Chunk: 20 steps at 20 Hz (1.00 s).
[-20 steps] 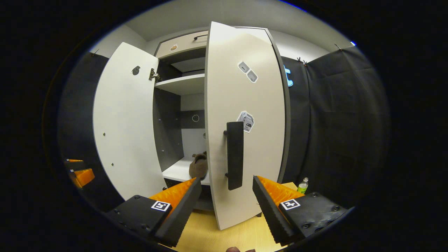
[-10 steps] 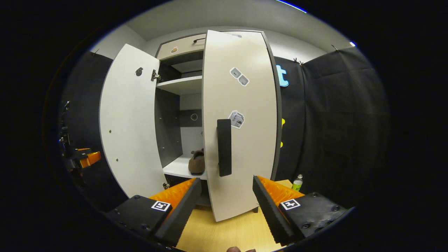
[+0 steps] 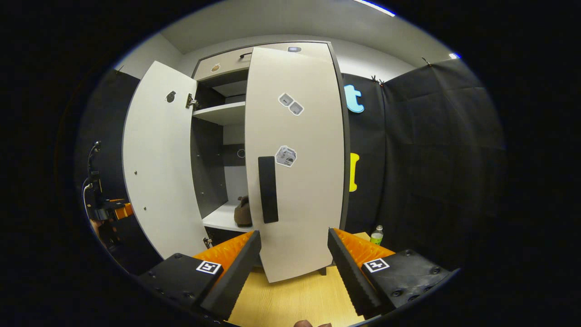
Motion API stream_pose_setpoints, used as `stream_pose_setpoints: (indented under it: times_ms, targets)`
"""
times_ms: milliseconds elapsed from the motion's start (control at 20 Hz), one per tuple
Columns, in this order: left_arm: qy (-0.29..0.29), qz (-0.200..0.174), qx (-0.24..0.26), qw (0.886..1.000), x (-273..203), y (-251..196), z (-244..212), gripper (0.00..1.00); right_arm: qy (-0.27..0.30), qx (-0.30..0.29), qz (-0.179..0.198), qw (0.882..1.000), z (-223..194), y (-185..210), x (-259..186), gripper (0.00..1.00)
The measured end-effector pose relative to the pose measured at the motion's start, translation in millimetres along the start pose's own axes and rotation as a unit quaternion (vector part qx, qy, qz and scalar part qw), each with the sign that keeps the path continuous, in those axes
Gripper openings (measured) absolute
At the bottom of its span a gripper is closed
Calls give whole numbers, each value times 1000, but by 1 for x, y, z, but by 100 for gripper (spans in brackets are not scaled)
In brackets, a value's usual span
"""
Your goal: Grab one shoe with the right hand and put it into the shoe cabinet, grab the other shoe with the left hand and put it into the shoe cabinet; then close the right door with the right hand and the left door with the left hand.
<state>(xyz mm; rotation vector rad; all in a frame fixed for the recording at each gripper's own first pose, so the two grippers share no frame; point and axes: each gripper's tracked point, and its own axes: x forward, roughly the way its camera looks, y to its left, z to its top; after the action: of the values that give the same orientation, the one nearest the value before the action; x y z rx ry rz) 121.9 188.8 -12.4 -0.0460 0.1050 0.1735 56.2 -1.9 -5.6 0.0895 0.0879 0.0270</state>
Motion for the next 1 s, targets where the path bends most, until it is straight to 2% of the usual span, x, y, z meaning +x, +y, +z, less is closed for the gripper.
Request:
stream_pose_setpoints:
  times_ms: [250,400,550,700,800,900,1000]
  targets:
    - [-4,12,-1,1000,-8,-19,1,92,1,6,-1,1000,-1,-7,5,98]
    - [-5,4,5,1000,-13,-41,0,92,2,5,-2,1000,-4,-15,7,98]
    - [-3,-23,-6,1000,-17,-80,-1,89,3,5,-4,1000,-3,-22,9,98]
    - [-7,-63,2,998,-15,-131,1,93,2,8,-5,1000,-2,-30,7,98]
    - [-3,-93,11,996,-12,-166,-2,89,0,8,-9,1000,1,-36,8,98]
    - [4,-119,21,993,-15,-194,-3,92,-1,9,-14,1000,1,-42,6,98]
    - [-1,-125,31,992,-23,-206,0,96,-2,9,-18,1000,1,-49,2,98]
